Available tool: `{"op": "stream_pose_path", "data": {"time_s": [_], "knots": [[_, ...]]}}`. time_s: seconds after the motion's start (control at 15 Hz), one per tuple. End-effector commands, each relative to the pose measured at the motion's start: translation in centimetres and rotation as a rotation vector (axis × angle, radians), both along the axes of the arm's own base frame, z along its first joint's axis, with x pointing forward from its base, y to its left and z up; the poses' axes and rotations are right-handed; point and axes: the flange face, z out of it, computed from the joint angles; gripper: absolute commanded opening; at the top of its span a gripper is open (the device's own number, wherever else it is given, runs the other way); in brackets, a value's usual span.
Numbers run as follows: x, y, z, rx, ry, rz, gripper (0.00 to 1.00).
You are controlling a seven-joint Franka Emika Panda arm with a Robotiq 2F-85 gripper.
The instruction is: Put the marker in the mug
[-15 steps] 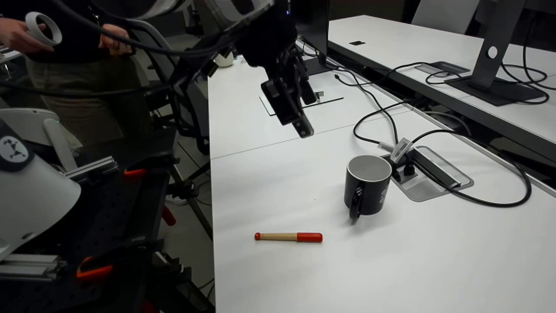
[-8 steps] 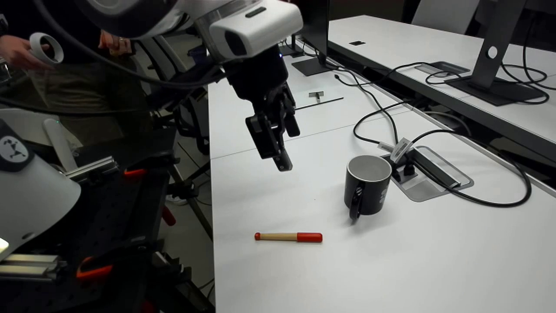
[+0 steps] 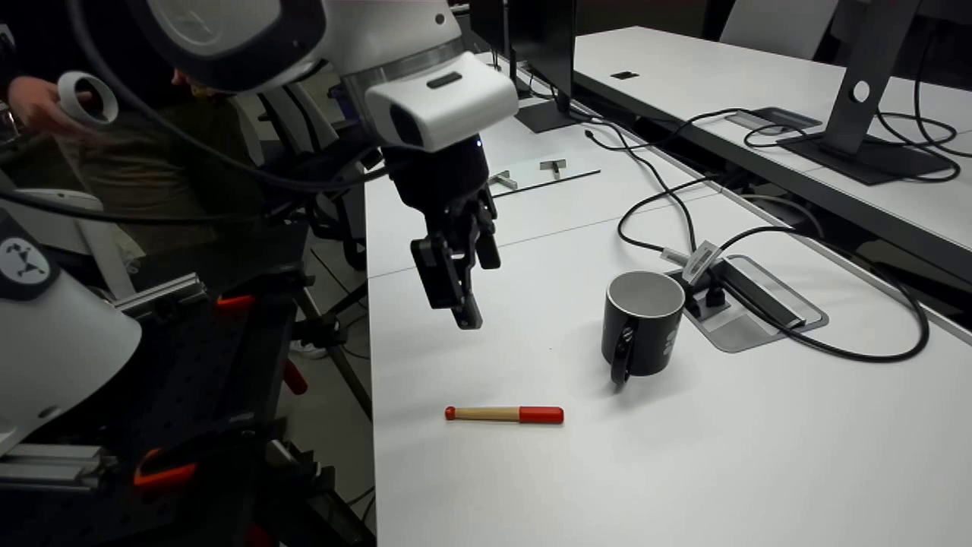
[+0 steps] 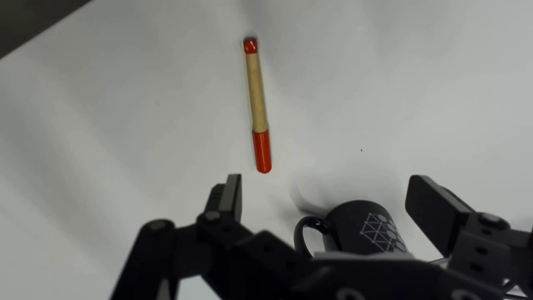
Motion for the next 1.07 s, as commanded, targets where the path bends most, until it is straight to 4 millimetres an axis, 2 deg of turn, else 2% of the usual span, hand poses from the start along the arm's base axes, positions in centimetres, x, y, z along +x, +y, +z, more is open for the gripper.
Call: {"op": "stream_pose_path", "data": {"time_s": [0.0, 0.33, 0.53, 0.67, 0.8, 1.0], "knots": [[1.3, -0.1, 0.6, 0.025, -0.030, -0.034, 1.00], [5.6, 1.1, 8.1, -0.009, -0.329, 0.046, 1.00], [7.5, 1.8, 11.4, -0.004, -0.460, 0.055, 1.00], [8.0, 2.1, 12.4, 0.007, -0.493, 0.051, 1.00], [8.1, 2.0, 12.4, 0.013, -0.481, 0.042, 1.00], [7.5, 1.3, 11.2, 0.007, -0.433, 0.030, 1.00]]}}
